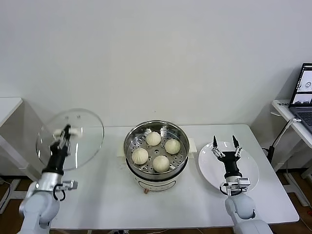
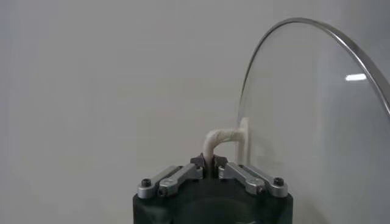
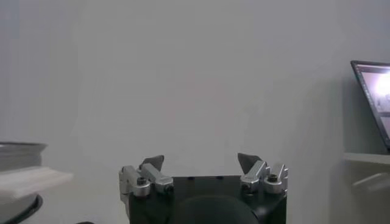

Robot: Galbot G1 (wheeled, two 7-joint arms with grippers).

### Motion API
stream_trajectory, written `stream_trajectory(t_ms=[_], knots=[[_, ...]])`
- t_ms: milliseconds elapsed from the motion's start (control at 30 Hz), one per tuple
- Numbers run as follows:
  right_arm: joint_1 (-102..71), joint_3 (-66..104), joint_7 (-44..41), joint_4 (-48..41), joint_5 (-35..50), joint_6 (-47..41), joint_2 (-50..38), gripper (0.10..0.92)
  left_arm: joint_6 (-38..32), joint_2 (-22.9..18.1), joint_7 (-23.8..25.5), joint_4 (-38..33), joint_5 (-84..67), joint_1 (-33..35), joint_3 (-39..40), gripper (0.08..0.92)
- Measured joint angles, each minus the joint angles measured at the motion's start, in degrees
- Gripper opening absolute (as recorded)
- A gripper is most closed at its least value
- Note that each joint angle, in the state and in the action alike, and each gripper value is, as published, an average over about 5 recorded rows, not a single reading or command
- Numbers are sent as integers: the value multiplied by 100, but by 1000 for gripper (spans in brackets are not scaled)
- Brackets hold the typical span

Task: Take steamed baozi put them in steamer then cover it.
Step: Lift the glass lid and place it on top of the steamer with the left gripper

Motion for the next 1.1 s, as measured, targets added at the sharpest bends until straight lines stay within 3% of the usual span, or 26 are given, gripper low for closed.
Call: stream_trajectory(t_ms=[200,400,700,1100], knots=[[-46,68,53,4,-84,-32,78,823,820,-61,610,-999,-57,-201,849,191],[-123,176,77,5,-161,-34,169,823,1613,-383,1156,-1310,215,-398,2057,191],[-221,352,77,-76,-248,20,280,823,2366,-1059,1921,-923,1011,-777,3320,191],[-220,460,67,-227,-288,64,325,823,2681,-1824,2341,-27,2021,-1053,3794,191]])
